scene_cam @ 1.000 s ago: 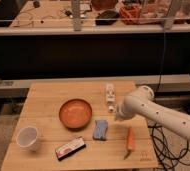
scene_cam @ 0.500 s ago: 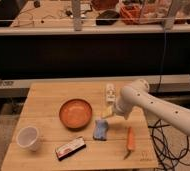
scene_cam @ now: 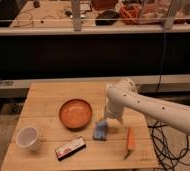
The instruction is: Wipe the white sponge on the table
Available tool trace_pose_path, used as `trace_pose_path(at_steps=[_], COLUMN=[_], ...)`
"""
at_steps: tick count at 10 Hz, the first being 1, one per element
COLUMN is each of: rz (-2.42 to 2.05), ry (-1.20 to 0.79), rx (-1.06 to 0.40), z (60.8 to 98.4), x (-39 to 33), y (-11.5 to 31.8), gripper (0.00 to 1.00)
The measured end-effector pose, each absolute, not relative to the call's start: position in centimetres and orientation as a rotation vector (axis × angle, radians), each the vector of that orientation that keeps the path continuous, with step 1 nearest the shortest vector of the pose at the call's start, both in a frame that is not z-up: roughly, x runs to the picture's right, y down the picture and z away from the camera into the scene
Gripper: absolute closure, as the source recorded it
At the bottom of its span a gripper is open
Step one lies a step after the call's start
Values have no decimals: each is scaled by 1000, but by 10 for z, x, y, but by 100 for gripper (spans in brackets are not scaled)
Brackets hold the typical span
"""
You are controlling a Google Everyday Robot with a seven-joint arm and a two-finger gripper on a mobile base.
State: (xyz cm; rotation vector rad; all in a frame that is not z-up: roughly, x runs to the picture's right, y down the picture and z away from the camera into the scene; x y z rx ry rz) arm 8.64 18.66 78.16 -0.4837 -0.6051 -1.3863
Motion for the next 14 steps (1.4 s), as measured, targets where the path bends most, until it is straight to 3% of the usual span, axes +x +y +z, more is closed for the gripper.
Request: trace_pose_path(at_steps=[9, 12, 14], rz=[-1292, -1276, -1271], ry=[-491, -486, -482], rx=[-441, -445, -448], z=[820, 827, 829], x=[53, 56, 58], y=[227, 228, 228], gripper=[22, 47, 70])
